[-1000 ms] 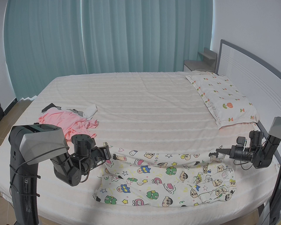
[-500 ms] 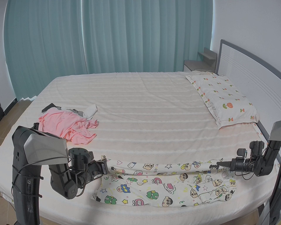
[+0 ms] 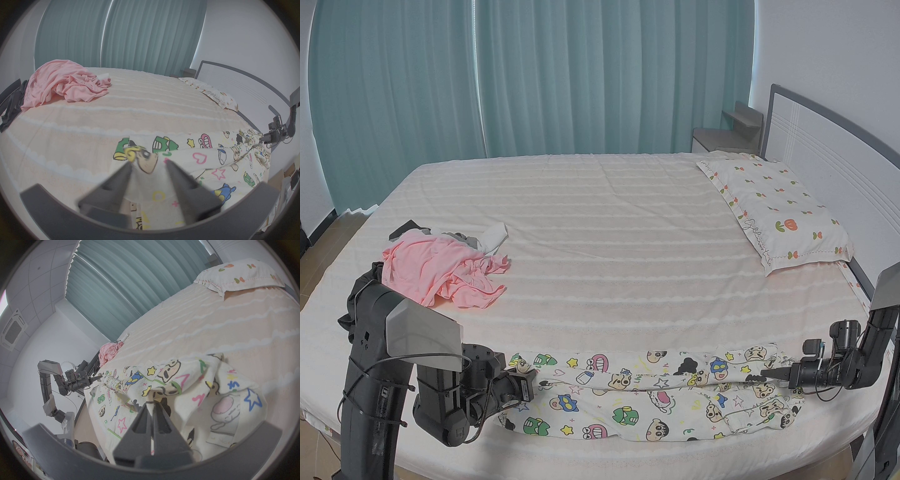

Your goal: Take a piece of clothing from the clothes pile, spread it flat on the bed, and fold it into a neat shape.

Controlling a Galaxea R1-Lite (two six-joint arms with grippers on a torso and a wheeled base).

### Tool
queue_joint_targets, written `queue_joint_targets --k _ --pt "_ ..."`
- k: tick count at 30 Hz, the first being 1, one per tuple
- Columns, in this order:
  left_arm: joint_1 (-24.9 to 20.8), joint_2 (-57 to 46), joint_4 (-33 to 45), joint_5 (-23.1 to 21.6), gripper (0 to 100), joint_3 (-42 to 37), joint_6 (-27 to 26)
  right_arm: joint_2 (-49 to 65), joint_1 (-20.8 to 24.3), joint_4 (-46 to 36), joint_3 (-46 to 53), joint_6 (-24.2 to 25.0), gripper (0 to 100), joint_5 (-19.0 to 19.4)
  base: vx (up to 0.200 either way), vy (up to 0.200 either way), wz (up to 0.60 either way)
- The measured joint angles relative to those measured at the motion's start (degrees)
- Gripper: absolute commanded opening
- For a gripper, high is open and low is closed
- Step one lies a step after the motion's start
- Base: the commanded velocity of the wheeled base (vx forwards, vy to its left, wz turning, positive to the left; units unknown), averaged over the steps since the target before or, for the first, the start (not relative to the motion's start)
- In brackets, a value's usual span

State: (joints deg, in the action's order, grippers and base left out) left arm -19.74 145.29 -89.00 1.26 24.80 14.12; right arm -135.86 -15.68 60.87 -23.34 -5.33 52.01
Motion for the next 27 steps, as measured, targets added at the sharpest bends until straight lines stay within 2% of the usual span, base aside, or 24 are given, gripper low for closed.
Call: queue_joint_targets --k 8,14,19,22,27 --pt "0.89 0.46 0.00 0.11 100 -0.96 2.46 0.52 -0.44 0.02 3.17 -1.16 100 -1.89 0.000 0.000 0.00" --pt "1.80 -1.57 0.05 -0.24 100 -3.61 8.68 2.34 -1.93 0.00 5.19 -1.82 100 -3.36 0.000 0.000 0.00" --pt "4.89 -5.32 0.02 -1.23 100 -5.07 13.80 5.00 -4.30 -0.02 7.17 -1.84 100 -3.38 0.000 0.000 0.00" --pt "6.81 -7.89 0.02 -1.46 100 -5.36 18.40 6.60 -5.62 -0.07 8.06 -1.73 100 -3.21 0.000 0.000 0.00" --pt "9.40 -13.12 0.05 -1.48 100 -5.62 30.90 9.79 -6.51 -0.11 8.79 0.84 100 -3.16 0.000 0.000 0.00"
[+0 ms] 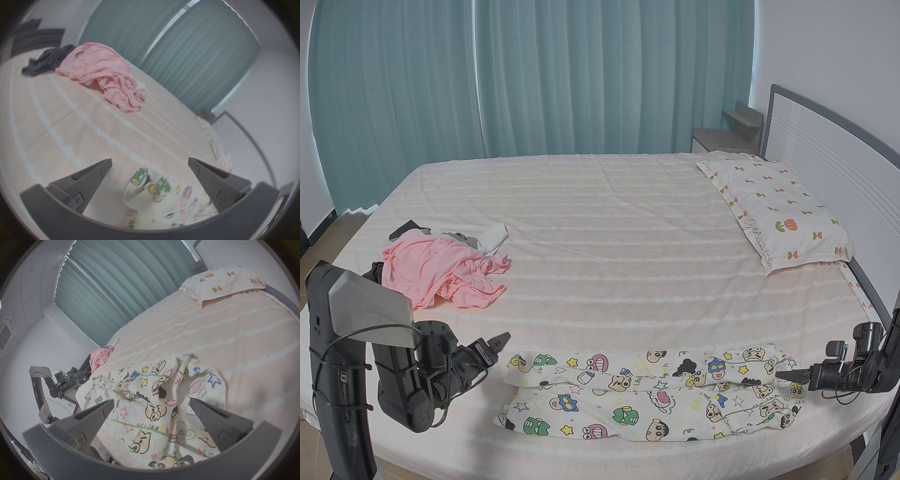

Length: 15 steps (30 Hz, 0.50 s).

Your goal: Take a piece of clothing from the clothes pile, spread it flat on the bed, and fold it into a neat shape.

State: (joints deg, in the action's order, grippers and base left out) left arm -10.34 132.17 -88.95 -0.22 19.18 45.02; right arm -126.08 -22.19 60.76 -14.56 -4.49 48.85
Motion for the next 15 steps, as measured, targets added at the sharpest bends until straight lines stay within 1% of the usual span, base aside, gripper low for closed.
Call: queue_joint_targets --k 2,4,7,9,11,13,15 --pt "0.72 -2.16 -0.02 -0.16 100 -0.18 3.86 1.49 0.17 -0.05 0.06 2.13 100 -0.16 0.000 0.000 0.00" --pt "1.11 -4.06 -0.02 -0.90 100 -0.71 7.61 2.93 1.05 0.02 -0.05 5.85 100 -0.77 0.000 0.000 0.00" --pt "1.57 -6.60 -0.02 -3.85 100 -2.01 15.38 4.91 3.75 0.06 -0.40 14.63 100 -3.25 0.000 0.000 0.00" --pt "1.80 -7.78 -0.02 -5.88 100 -2.95 19.43 5.68 5.77 0.13 -0.63 18.60 100 -4.97 0.000 0.000 0.00" --pt "1.99 -8.63 -0.02 -7.30 100 -3.77 21.63 5.74 7.31 0.72 -0.96 20.69 100 -6.27 0.000 0.000 0.00" --pt "2.07 -9.20 -0.02 -8.31 100 -4.30 22.42 4.91 8.39 2.05 -1.18 20.91 100 -7.24 0.000 0.000 0.00" --pt "2.07 -9.33 0.00 -8.92 100 -4.72 22.92 3.22 9.18 5.03 -1.21 20.36 100 -8.40 0.000 0.000 0.00"
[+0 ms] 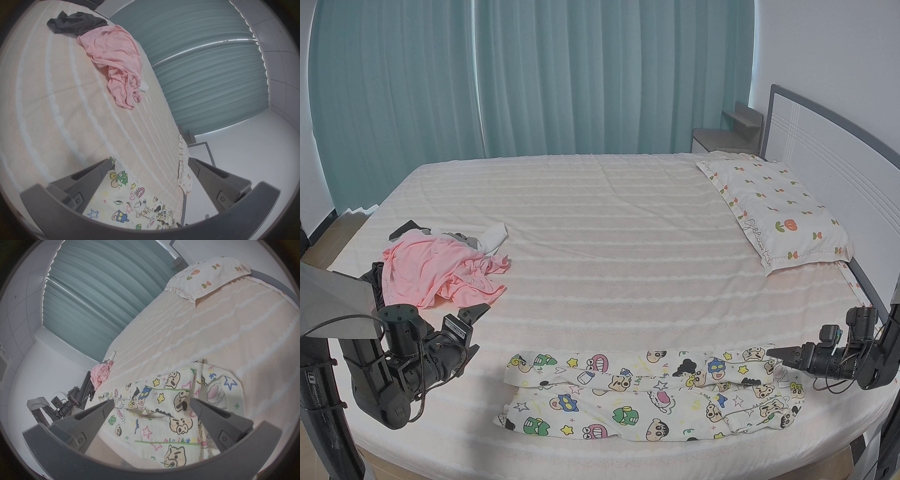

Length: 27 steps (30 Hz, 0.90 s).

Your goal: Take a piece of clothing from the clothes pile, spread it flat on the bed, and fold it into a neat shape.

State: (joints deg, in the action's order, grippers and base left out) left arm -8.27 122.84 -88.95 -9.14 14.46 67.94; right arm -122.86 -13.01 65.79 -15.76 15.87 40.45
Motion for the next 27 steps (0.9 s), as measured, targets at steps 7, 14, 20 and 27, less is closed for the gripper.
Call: queue_joint_targets --k 7,14,20,27 --pt "-0.96 1.90 0.00 -0.98 100 -0.54 0.79 -6.77 0.48 9.53 0.57 -1.12 100 -3.56 0.000 0.000 0.00" --pt "-1.54 3.61 0.00 -0.98 100 -0.63 0.49 -9.50 0.83 11.56 0.89 -1.60 100 -3.67 0.000 0.000 0.00" --pt "-1.79 4.13 -0.02 -0.98 100 -0.63 0.32 -10.24 1.74 16.64 2.65 -1.26 100 -3.63 0.000 0.000 0.00" --pt "-1.93 4.34 -0.02 -0.90 100 -0.62 0.21 -11.82 4.08 17.41 3.69 -1.21 100 -4.11 0.000 0.000 0.00"
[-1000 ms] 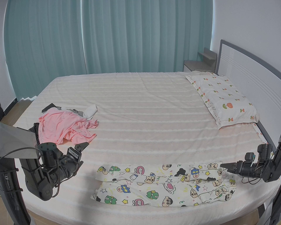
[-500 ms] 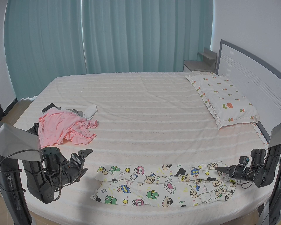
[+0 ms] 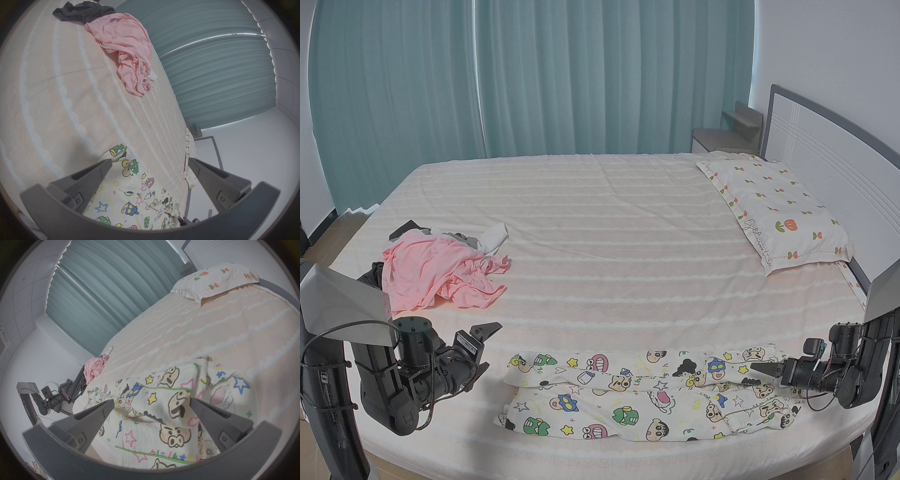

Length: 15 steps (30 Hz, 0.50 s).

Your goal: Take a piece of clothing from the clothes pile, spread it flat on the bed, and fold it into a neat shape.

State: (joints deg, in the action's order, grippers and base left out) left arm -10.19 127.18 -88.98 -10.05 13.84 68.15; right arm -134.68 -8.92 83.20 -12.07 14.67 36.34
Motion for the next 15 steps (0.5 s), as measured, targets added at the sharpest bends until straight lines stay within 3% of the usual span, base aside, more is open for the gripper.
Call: queue_joint_targets --k 3,4,15 --pt "-0.02 0.00 0.00 0.01 100 0.00 -0.02 -1.32 0.55 0.00 -0.63 -0.22 100 -0.40 0.000 0.000 0.00" --pt "-0.02 0.00 0.00 0.04 100 0.00 -0.05 -1.65 0.74 0.00 -0.88 -0.27 0 -0.60 0.000 0.000 0.00" --pt "-0.22 0.18 0.00 0.11 100 -0.06 -0.11 -3.02 0.69 2.26 -1.35 -0.28 0 -3.39 0.000 0.000 0.00"
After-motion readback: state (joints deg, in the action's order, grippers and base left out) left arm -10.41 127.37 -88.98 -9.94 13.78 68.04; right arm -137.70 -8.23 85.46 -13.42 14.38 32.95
